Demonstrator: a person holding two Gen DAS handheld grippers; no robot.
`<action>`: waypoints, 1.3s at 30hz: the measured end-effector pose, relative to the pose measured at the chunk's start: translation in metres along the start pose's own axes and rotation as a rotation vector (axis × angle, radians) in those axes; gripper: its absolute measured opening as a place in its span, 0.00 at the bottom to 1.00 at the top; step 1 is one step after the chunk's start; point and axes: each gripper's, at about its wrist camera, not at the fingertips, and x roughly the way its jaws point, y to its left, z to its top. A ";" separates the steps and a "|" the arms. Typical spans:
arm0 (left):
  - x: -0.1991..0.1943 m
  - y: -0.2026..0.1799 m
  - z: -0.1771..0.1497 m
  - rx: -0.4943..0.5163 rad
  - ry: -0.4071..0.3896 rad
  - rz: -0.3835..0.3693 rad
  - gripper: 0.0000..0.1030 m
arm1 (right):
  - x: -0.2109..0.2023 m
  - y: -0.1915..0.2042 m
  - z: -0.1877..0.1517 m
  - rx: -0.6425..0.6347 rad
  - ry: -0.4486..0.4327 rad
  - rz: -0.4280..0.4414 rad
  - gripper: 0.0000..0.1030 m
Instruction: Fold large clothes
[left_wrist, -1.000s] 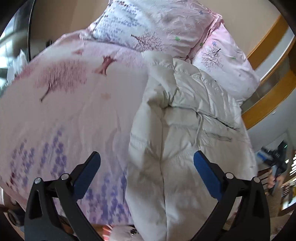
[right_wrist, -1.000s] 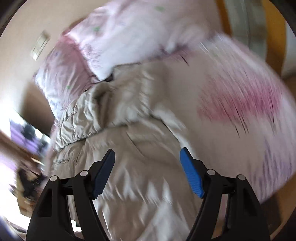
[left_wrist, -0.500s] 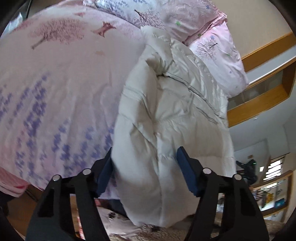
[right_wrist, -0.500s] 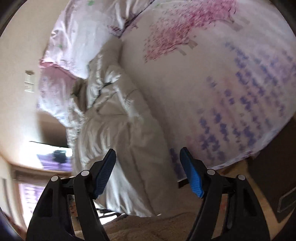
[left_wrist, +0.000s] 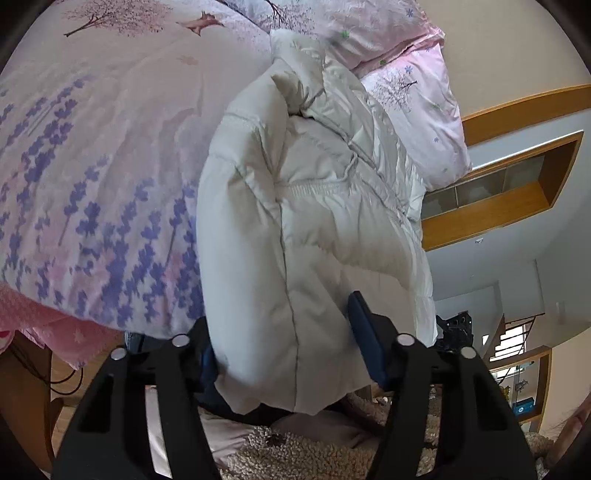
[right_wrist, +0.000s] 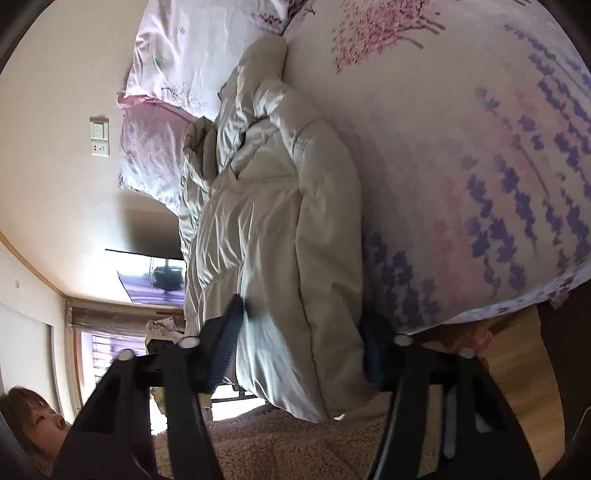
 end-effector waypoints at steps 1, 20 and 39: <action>0.001 -0.002 -0.002 0.005 0.005 0.015 0.47 | 0.001 0.001 -0.001 -0.002 0.002 0.000 0.31; -0.044 -0.065 0.035 0.158 -0.248 0.030 0.14 | -0.028 0.104 0.006 -0.241 -0.308 -0.003 0.10; -0.031 -0.124 0.164 0.183 -0.449 0.100 0.14 | -0.016 0.196 0.101 -0.357 -0.554 -0.014 0.10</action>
